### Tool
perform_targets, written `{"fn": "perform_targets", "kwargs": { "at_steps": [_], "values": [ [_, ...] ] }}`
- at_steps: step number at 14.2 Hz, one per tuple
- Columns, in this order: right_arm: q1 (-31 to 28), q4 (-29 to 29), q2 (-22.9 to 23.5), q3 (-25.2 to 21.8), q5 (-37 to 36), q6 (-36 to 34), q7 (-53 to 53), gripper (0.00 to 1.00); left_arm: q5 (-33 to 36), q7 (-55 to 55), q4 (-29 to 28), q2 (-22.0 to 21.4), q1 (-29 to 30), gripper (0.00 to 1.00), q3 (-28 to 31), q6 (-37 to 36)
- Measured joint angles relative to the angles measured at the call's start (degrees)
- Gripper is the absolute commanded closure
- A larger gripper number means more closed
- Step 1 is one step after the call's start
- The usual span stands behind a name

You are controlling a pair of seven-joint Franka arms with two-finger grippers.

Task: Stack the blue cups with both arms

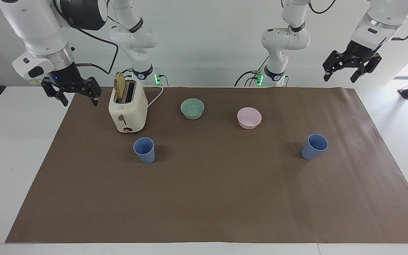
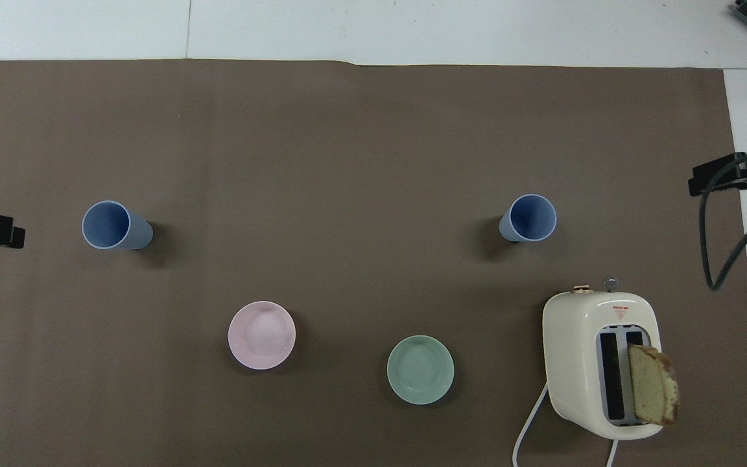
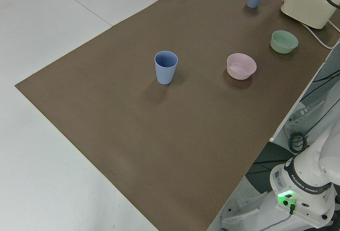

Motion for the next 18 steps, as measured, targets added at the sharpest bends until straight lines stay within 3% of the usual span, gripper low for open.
{"fn": "perform_targets", "kwargs": {
  "at_steps": [3, 10, 18],
  "values": [
    [0.00, 0.00, 0.00, 0.00, 0.00, 0.00, 0.00, 0.00, 0.00, 0.00, -1.14, 0.07, 0.09, 0.00, 0.01, 1.01],
    [0.00, 0.00, 0.00, 0.00, 0.00, 0.00, 0.00, 0.00, 0.00, 0.00, -8.91, 2.34, 0.71, 0.00, 0.67, 14.05],
    [0.00, 0.00, 0.00, 0.00, 0.00, 0.00, 0.00, 0.00, 0.00, 0.80, -13.18, 5.95, 0.97, 0.00, 6.75, 23.90]
  ]
}}
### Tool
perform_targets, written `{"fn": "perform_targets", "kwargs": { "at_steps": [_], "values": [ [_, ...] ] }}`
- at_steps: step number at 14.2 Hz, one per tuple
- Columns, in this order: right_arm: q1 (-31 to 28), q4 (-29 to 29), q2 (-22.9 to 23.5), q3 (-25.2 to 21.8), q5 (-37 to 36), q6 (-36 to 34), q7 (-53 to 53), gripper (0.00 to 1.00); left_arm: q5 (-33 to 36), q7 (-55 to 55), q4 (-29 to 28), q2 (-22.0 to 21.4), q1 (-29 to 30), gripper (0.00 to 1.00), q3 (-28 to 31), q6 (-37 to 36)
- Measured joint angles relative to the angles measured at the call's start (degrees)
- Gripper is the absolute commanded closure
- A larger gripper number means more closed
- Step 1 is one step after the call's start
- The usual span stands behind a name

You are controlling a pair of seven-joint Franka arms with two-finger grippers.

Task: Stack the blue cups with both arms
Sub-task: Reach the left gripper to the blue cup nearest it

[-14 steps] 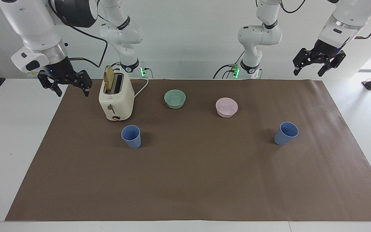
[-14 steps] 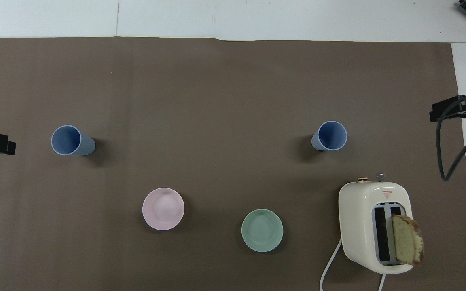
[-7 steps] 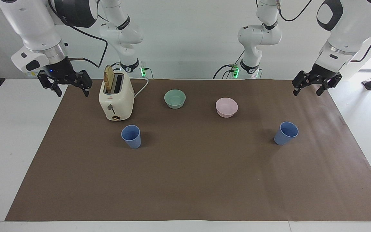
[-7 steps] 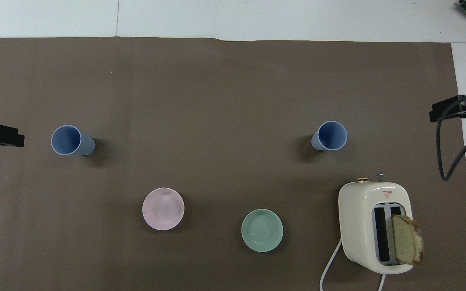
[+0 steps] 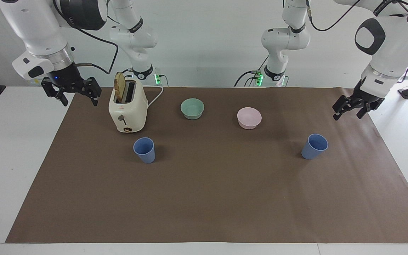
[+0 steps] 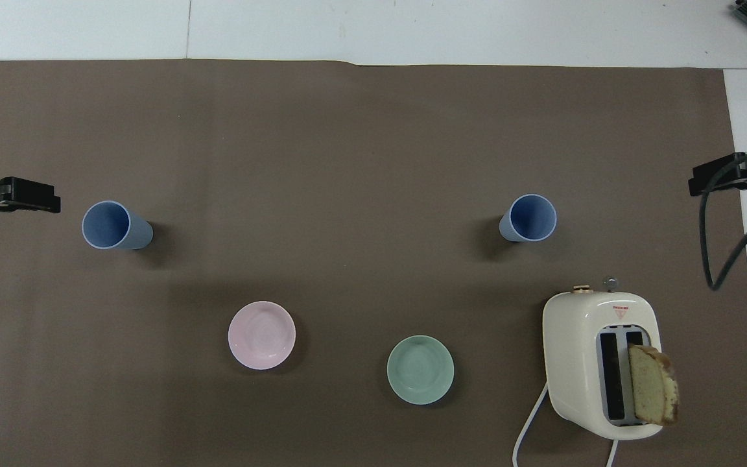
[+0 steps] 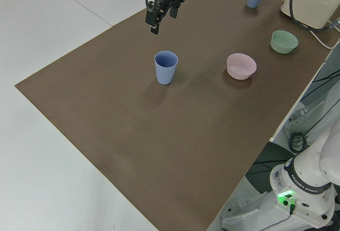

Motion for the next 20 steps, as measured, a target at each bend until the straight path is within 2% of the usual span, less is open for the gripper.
{"fn": "perform_targets", "kwargs": {
  "at_steps": [8, 13, 18, 19, 20],
  "values": [
    [0.00, 0.00, 0.00, 0.00, 0.00, 0.00, 0.00, 0.00, -1.84, 3.37, -2.09, 7.07, 1.25, 0.00, 1.76, 7.82],
    [0.00, 0.00, 0.00, 0.00, 0.00, 0.00, 0.00, 0.00, -3.57, 3.47, -9.38, 7.04, 1.12, 0.00, 1.38, 10.16],
    [0.00, 0.00, 0.00, 0.00, 0.00, 0.00, 0.00, 0.00, -4.15, 3.52, -12.85, 7.18, 0.85, 0.00, 0.92, 15.15],
    [0.00, 0.00, 0.00, 0.00, 0.00, 0.00, 0.00, 0.00, -4.17, 3.52, -13.65, 7.36, 0.80, 0.04, 0.90, 16.33],
    [0.00, 0.00, 0.00, 0.00, 0.00, 0.00, 0.00, 0.00, -4.20, 3.52, -14.21, 7.49, 0.75, 0.22, 0.86, 17.10]
  ]
}}
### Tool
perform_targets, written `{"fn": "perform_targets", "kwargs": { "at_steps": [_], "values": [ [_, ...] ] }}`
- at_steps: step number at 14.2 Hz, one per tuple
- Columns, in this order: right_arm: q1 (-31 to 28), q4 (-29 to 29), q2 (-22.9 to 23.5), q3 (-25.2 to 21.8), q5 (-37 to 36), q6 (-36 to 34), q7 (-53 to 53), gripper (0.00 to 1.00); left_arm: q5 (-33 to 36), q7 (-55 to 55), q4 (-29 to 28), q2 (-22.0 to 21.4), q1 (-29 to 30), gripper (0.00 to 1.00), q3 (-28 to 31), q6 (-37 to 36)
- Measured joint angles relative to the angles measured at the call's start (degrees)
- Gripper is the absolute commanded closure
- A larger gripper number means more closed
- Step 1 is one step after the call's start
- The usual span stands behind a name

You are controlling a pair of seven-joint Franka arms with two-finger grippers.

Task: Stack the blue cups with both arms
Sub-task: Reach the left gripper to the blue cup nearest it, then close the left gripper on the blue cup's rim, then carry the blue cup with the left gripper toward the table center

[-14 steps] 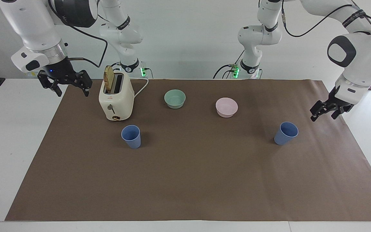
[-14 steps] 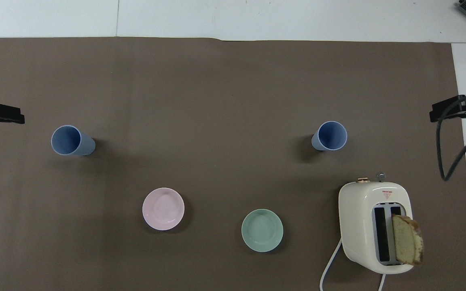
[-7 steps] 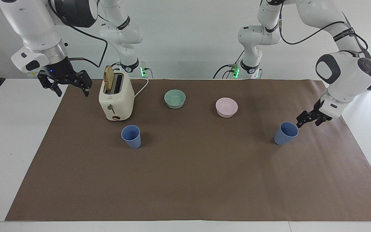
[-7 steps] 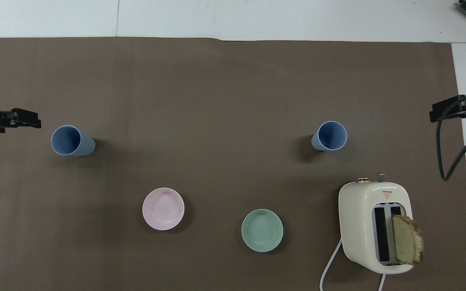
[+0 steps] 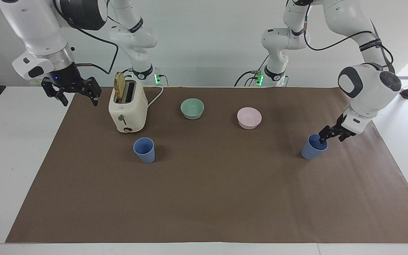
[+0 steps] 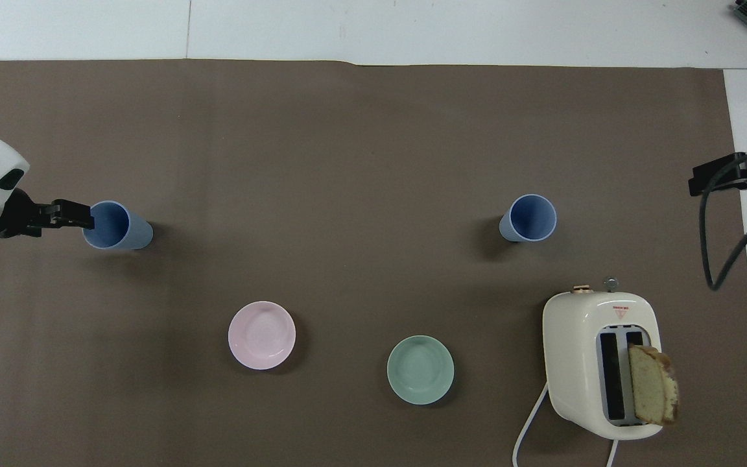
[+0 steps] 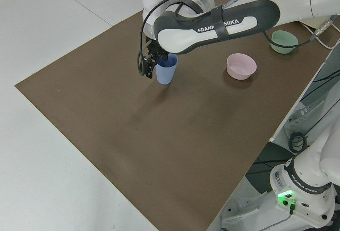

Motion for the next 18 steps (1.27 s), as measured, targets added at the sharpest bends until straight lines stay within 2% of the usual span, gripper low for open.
{"fn": "perform_targets", "kwargs": {
  "at_steps": [1, 3, 12, 15, 18],
  "values": [
    [0.00, 0.00, 0.00, 0.00, 0.00, 0.00, 0.00, 0.00, -0.02, 0.01, -0.26, 0.04, -0.07, 0.44, -0.07, 0.27],
    [0.00, 0.00, 0.00, 0.00, 0.00, 0.00, 0.00, 0.00, -0.07, 0.01, -0.32, 0.03, -0.28, 1.00, -0.17, 0.38],
    [0.00, 0.00, 0.00, 0.00, 0.00, 0.00, 0.00, 0.00, -0.62, 0.19, 1.49, -0.26, -0.51, 1.00, -0.94, 0.16],
    [0.00, 0.00, 0.00, 0.00, 0.00, 0.00, 0.00, 0.00, -0.62, -0.87, 7.47, -0.57, -0.52, 1.00, -2.15, -5.62],
    [0.00, 0.00, 0.00, 0.00, 0.00, 0.00, 0.00, 0.00, -0.52, -8.70, 13.25, -1.35, -0.60, 1.00, -6.87, -11.93]
  ]
}}
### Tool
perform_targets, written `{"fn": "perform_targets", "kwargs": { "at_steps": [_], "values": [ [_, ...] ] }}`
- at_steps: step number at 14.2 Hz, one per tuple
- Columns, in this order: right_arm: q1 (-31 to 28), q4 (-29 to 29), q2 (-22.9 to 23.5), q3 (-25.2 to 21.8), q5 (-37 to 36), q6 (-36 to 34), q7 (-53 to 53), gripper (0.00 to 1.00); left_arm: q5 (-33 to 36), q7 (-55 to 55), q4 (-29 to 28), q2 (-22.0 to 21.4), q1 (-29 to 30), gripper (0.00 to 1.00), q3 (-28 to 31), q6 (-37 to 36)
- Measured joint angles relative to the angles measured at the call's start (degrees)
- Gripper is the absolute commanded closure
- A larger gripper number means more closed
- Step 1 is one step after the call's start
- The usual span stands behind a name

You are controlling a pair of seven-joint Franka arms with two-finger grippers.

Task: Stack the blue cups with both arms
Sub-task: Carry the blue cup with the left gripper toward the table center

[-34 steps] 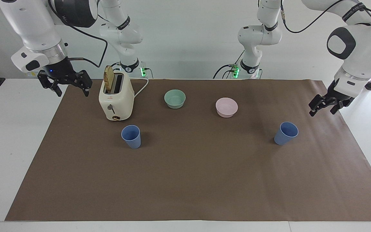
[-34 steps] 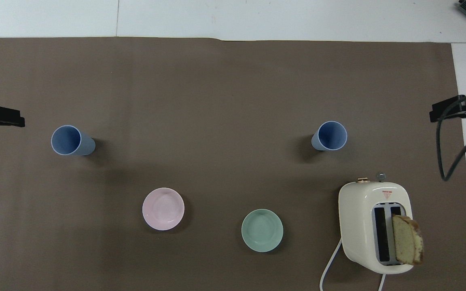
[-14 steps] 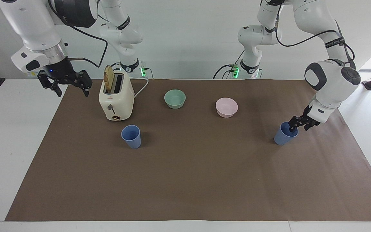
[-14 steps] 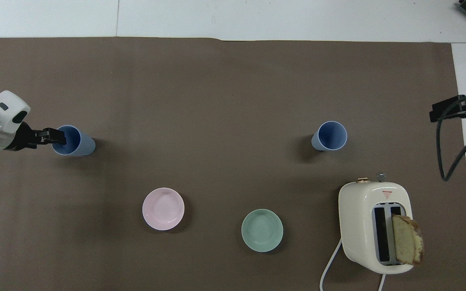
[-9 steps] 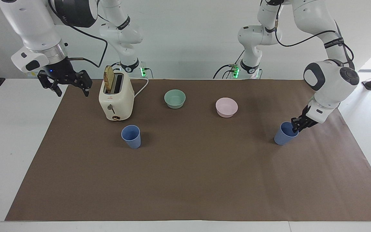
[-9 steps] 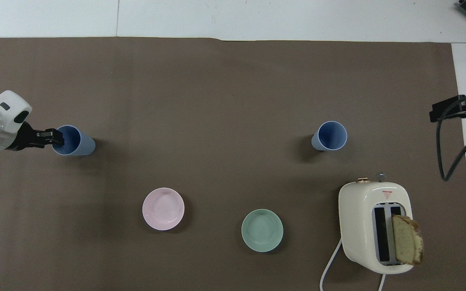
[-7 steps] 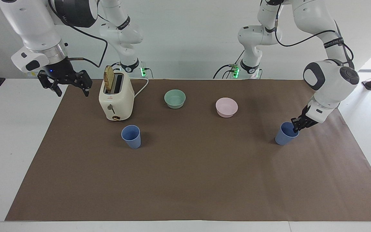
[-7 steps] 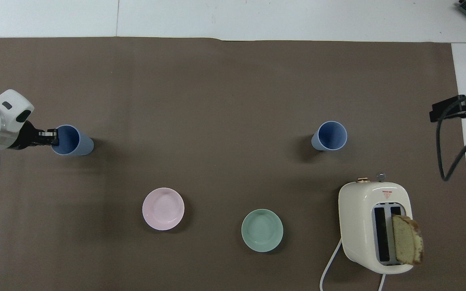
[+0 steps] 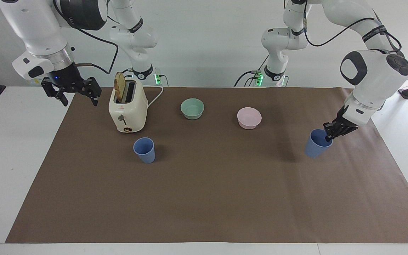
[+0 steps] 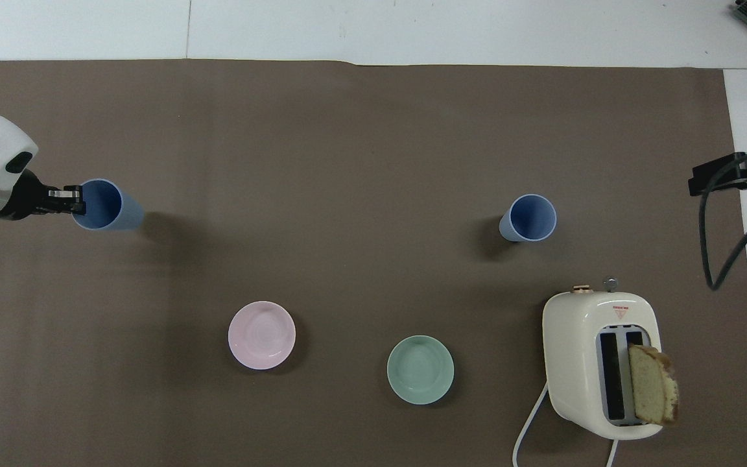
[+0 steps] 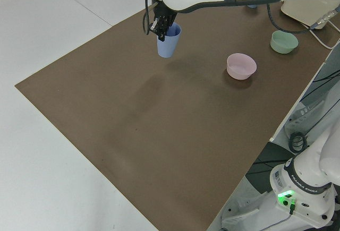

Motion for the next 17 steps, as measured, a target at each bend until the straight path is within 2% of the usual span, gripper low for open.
{"fn": "perform_targets", "kwargs": {
  "at_steps": [4, 6, 10, 17],
  "values": [
    [0.00, 0.00, 0.00, 0.00, 0.00, 0.00, 0.00, 0.00, 1.12, -15.19, 0.65, -0.10, -0.49, 1.00, -10.03, -0.39],
    [0.00, 0.00, 0.00, 0.00, 0.00, 0.00, 0.00, 0.00, 3.80, -23.44, 0.63, 0.26, -0.58, 1.00, -15.48, 0.68],
    [0.00, 0.00, 0.00, 0.00, 0.00, 0.00, 0.00, 0.00, 12.50, -38.73, 0.47, 4.92, -0.82, 1.00, -26.37, 4.94],
    [0.00, 0.00, 0.00, 0.00, 0.00, 0.00, 0.00, 0.00, 15.88, -44.99, 0.53, 9.89, -1.34, 1.00, -29.93, 10.25]
  ]
}}
